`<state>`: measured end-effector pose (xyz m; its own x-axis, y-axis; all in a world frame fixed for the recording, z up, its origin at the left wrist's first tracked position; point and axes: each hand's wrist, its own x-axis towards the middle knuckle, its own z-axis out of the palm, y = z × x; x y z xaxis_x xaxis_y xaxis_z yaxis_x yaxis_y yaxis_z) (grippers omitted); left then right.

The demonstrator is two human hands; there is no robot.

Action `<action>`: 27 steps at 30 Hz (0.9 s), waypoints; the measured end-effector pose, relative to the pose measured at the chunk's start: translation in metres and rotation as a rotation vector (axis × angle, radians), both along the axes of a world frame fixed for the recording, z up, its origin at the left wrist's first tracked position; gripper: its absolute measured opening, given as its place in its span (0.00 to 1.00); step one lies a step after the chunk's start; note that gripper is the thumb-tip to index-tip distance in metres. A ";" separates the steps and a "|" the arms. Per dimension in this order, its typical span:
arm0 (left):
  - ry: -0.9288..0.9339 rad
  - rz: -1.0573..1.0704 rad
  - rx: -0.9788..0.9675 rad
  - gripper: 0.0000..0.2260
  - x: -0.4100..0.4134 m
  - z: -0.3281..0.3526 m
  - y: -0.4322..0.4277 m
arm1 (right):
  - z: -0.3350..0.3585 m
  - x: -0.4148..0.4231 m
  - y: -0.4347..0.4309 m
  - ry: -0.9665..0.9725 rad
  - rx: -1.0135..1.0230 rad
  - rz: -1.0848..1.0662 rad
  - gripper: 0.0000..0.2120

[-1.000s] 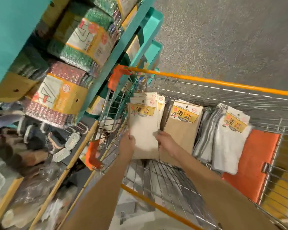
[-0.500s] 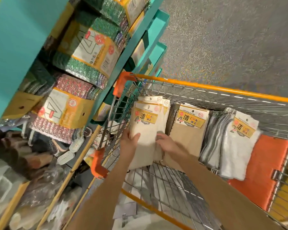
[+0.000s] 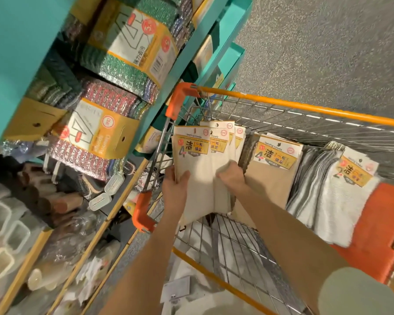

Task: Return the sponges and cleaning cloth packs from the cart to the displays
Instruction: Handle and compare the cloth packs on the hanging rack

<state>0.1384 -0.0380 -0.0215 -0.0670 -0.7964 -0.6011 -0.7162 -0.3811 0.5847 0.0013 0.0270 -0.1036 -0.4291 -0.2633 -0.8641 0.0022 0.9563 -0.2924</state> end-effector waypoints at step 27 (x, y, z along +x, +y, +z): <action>0.675 -0.020 -0.014 0.08 0.082 0.150 0.023 | 0.219 -0.001 0.134 -0.038 -0.773 -0.430 0.12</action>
<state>0.2205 -0.0149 0.1285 -0.4395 -0.7983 -0.4119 -0.1985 -0.3609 0.9112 0.0006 0.1606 0.1149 -0.6003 -0.6017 -0.5269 0.3388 0.4054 -0.8490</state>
